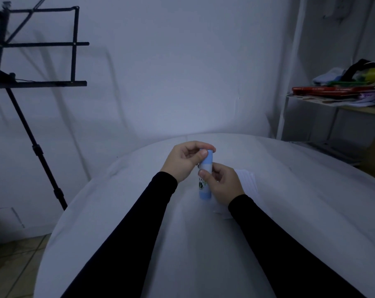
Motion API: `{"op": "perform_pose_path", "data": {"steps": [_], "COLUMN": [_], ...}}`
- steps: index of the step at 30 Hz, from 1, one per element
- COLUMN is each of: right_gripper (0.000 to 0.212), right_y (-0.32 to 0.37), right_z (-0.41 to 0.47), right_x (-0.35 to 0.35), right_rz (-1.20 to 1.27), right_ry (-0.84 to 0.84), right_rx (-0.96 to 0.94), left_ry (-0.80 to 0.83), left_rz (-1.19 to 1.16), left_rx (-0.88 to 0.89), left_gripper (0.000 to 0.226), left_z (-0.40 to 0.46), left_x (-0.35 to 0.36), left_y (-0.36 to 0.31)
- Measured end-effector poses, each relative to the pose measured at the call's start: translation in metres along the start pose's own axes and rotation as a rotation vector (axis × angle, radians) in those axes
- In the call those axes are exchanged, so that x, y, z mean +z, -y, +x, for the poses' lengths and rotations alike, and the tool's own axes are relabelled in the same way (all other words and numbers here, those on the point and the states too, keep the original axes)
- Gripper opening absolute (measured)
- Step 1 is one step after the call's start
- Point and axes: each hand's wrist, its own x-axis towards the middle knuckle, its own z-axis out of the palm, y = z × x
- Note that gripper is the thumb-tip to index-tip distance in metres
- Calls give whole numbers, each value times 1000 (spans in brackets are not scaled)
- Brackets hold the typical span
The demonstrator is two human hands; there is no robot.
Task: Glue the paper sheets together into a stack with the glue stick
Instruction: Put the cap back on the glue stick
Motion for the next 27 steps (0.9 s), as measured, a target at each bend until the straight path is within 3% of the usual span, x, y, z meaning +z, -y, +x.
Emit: {"op": "perform_pose_path", "data": {"steps": [4,8,13,18,22,26,27], "right_gripper": [51,32,48,35,15,3,12], "right_y": [4,5,5,4,8,10,8], "right_z": [1,-1,0,1,5,7,7], "right_x": [-3,-4,-4,-8,-13,-23,-25], "right_rz": [10,-11,13,25,50,-22,-61], "right_ry": [0,2,65,158,133,183,211], "right_rx": [-6,9,38,62,29,46,50], "left_ry": [-85,-109,-59,83,24,-46,-42], "left_rz": [102,144,82,24,31,52,46], "left_rx": [-10,-83,-95,-62,-55,-106,-119], "left_gripper": [11,23,20,25,33,24,25], "left_z": [4,6,3,-2,-4,-11,-12], "left_x": [3,5,1,-10,-3,-3,-3], "left_y": [-5,-3,-6,-2,8,18,19]}}
